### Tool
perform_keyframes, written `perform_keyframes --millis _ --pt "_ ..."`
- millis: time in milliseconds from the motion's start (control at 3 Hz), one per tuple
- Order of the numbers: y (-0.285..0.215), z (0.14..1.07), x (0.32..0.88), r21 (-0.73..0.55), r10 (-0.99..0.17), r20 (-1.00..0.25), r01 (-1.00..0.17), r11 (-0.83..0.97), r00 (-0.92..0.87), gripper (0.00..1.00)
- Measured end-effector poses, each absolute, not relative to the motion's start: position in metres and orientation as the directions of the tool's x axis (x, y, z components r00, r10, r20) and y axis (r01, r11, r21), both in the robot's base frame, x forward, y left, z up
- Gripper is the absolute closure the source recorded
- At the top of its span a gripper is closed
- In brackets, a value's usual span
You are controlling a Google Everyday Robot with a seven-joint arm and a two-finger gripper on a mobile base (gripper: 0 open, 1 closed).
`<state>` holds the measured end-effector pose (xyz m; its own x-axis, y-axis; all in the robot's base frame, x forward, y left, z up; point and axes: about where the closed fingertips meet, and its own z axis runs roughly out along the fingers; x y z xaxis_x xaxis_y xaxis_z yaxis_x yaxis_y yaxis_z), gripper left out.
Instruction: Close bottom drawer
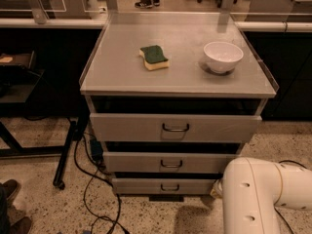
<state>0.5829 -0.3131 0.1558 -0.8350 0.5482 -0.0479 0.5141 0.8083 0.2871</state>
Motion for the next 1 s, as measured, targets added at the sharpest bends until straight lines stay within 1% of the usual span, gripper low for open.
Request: perform_keyframes --millis 333,667,1000 --pt "-0.332 0.161 0.563 0.241 0.551 0.009 0.536 0.809 -0.835 1.0" --pt "-0.366 0.18 0.539 0.199 0.59 0.055 0.588 0.784 -0.805 0.97" --pt "-0.366 0.18 0.539 0.199 0.59 0.055 0.588 0.784 -0.805 0.73"
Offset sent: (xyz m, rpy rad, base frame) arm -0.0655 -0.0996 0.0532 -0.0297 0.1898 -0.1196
